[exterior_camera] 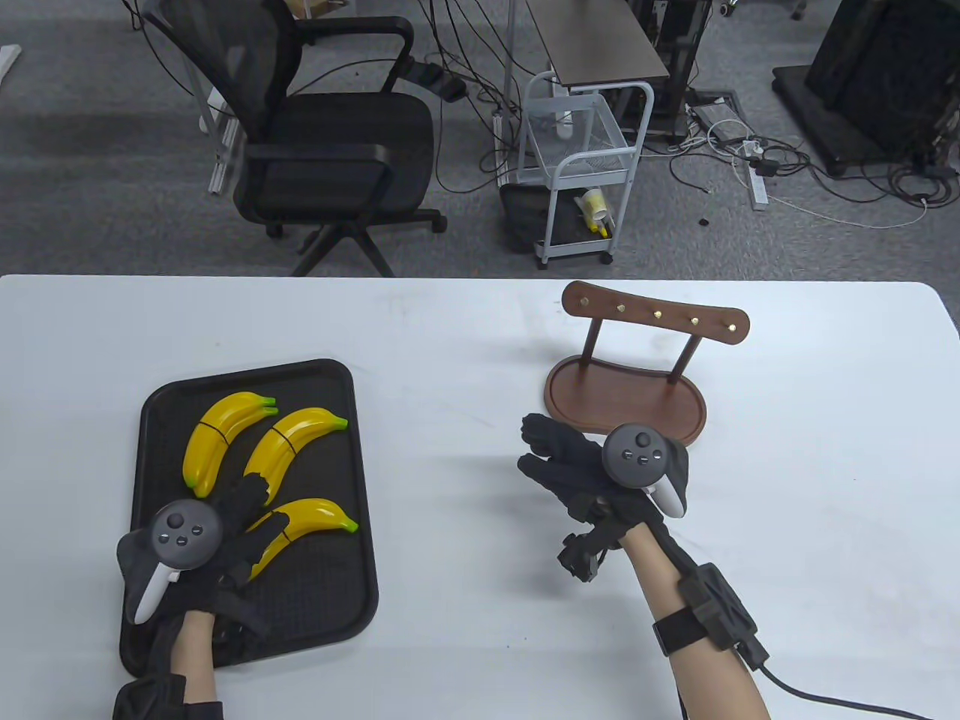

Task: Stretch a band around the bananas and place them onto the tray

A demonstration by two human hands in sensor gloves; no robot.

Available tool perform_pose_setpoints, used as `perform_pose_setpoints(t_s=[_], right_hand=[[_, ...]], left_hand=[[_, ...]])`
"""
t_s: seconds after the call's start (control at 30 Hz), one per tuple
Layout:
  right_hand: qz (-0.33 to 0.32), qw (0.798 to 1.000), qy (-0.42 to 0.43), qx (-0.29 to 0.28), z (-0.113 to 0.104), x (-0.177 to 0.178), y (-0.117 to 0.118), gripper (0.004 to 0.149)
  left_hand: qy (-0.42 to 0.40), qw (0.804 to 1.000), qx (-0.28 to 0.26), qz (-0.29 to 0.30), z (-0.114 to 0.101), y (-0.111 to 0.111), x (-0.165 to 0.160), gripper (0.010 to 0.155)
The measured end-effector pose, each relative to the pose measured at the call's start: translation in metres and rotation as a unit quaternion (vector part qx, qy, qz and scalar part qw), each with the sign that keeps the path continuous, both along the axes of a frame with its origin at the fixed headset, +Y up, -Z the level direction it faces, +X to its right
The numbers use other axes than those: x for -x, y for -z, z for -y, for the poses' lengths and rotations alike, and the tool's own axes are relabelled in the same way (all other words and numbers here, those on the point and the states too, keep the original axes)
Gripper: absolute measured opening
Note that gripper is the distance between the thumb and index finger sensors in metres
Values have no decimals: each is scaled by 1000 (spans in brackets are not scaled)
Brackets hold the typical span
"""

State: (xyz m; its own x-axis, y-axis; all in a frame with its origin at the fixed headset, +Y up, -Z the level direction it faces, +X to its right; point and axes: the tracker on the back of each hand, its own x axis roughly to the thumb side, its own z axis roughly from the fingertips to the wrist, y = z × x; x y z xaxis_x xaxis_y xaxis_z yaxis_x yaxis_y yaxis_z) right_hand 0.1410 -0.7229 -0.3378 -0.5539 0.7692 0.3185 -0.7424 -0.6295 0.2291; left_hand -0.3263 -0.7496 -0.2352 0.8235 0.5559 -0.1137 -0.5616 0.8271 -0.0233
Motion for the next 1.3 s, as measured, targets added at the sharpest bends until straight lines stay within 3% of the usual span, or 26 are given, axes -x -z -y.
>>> perform_pose_setpoints(t_s=[0.43,0.7,1.0,1.3], right_hand=[[2,1000,-14,-11,-6,-4,0,66],[8,999,-38,-34,-15,-8,-1,67],[22,986,-142,-82,-24,-5,-5,68],[63,939,-300,-156,-27,11,-14,75]], left_hand=[[-7,996,-80,45,-52,25,-40,63],[3,990,-110,83,-68,39,-85,63],[65,986,-120,99,-72,53,-128,62],[198,970,-117,74,-54,57,-144,66]])
